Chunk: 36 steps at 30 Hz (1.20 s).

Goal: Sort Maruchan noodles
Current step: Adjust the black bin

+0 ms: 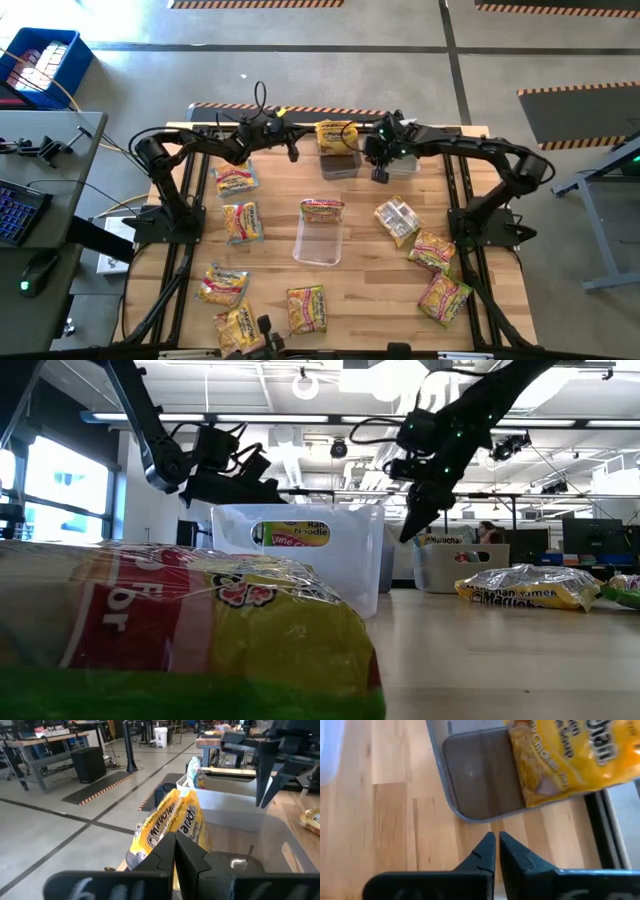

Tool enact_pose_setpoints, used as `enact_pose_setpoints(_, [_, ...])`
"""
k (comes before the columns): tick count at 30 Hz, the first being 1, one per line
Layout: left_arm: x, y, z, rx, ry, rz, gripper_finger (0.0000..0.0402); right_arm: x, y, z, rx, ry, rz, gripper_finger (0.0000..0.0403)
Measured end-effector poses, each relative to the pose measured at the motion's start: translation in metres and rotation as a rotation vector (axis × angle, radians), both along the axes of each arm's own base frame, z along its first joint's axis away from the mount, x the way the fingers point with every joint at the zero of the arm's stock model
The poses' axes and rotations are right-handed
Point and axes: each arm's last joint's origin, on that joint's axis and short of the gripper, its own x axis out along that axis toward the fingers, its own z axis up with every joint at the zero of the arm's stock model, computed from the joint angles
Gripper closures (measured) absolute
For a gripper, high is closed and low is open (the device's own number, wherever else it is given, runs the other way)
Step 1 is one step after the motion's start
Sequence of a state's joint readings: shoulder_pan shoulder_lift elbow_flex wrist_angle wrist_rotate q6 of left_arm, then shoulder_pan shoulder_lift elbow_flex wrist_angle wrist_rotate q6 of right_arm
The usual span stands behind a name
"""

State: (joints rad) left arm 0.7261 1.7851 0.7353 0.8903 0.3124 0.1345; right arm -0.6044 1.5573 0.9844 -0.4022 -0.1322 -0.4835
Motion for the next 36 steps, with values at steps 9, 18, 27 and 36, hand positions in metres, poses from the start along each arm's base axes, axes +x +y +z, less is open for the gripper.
enact_pose_setpoints(9, [-0.002, -0.002, -0.004, -0.01, 0.011, 0.002, 0.0401, 0.015, -0.012, -0.021, -0.032, -0.022, -0.029, 0.0402])
enact_pose_setpoints(18, [-0.002, -0.002, -0.004, -0.01, 0.012, 0.004, 0.0401, 0.027, -0.023, -0.03, -0.086, -0.1, -0.035, 0.0402])
enact_pose_setpoints(27, [-0.002, -0.002, -0.004, -0.01, 0.012, 0.005, 0.0401, 0.035, -0.036, -0.052, -0.091, -0.132, -0.08, 0.0403])
enact_pose_setpoints(36, [-0.002, -0.002, -0.001, 0.002, 0.007, 0.003, 0.0401, 0.042, -0.042, -0.052, -0.165, -0.199, -0.118, 0.0403])
